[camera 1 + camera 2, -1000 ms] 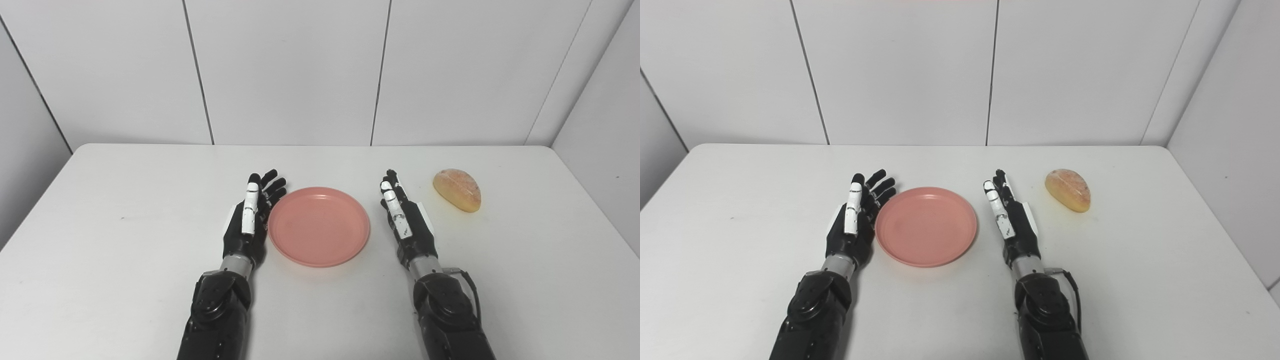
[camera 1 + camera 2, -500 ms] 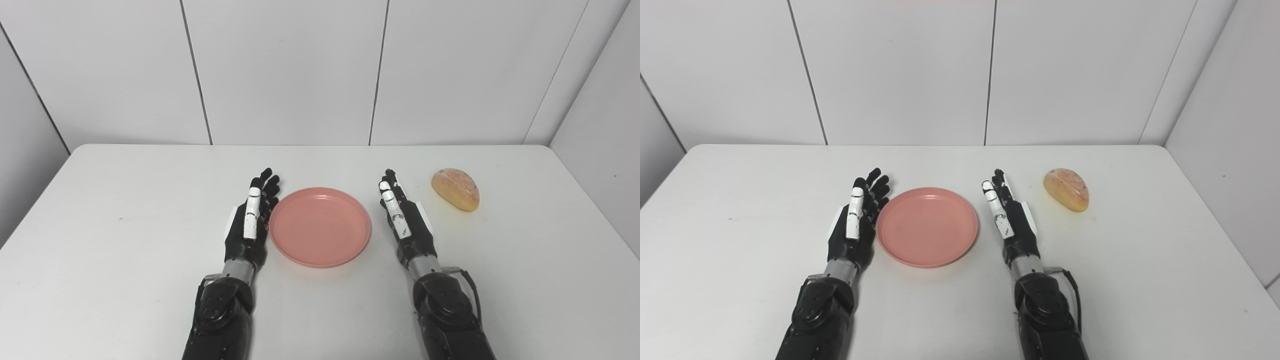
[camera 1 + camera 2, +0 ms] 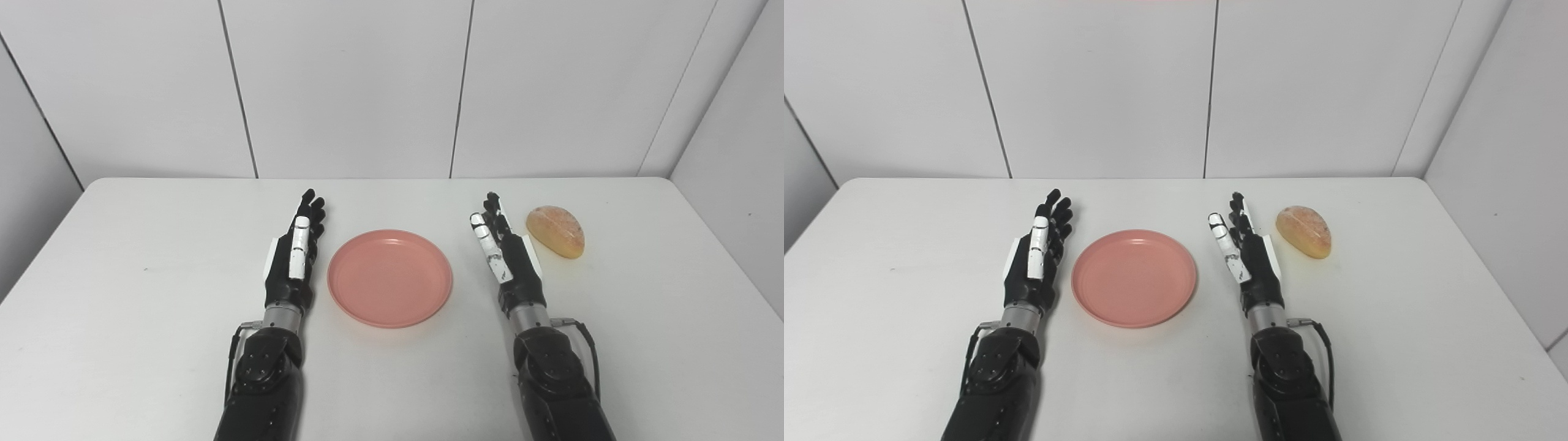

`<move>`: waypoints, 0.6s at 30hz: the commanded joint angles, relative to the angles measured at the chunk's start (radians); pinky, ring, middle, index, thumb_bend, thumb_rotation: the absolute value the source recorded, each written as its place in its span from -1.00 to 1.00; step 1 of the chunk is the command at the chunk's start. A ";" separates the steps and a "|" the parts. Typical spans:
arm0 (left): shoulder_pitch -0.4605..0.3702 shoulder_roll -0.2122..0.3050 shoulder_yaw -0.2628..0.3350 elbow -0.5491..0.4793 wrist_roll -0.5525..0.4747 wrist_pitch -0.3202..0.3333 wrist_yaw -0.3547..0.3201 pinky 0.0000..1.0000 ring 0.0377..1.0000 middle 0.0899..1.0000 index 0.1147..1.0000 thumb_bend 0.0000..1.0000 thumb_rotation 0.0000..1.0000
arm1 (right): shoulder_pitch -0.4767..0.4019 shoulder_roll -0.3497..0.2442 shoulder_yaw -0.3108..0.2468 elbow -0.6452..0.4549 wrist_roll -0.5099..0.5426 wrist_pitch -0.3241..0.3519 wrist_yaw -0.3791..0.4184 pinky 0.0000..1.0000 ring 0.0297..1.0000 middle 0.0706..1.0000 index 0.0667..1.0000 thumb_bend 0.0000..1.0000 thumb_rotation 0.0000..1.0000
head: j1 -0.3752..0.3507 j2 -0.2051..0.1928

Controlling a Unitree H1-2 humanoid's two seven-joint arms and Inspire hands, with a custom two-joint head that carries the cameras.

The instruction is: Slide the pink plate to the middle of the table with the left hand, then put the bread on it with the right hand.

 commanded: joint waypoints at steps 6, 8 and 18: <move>0.008 0.020 -0.006 0.060 0.040 -0.078 0.012 1.00 0.94 0.89 0.85 -0.05 1.00 | -0.076 -0.054 0.006 -0.006 -0.091 -0.105 -0.062 1.00 1.00 1.00 1.00 0.21 0.79 | -0.005 -0.002; 0.009 0.022 -0.010 0.062 0.048 -0.078 0.015 1.00 0.94 0.89 0.84 -0.04 1.00 | -0.083 -0.074 0.008 -0.004 -0.150 -0.123 -0.108 1.00 1.00 1.00 1.00 0.20 0.71 | -0.014 -0.003; 0.020 0.037 -0.029 0.056 0.012 -0.034 -0.043 1.00 0.98 0.94 0.92 0.03 1.00 | -0.119 -0.133 0.002 -0.040 -0.369 0.009 -0.260 0.61 0.81 0.93 0.98 0.30 0.11 | -0.072 -0.007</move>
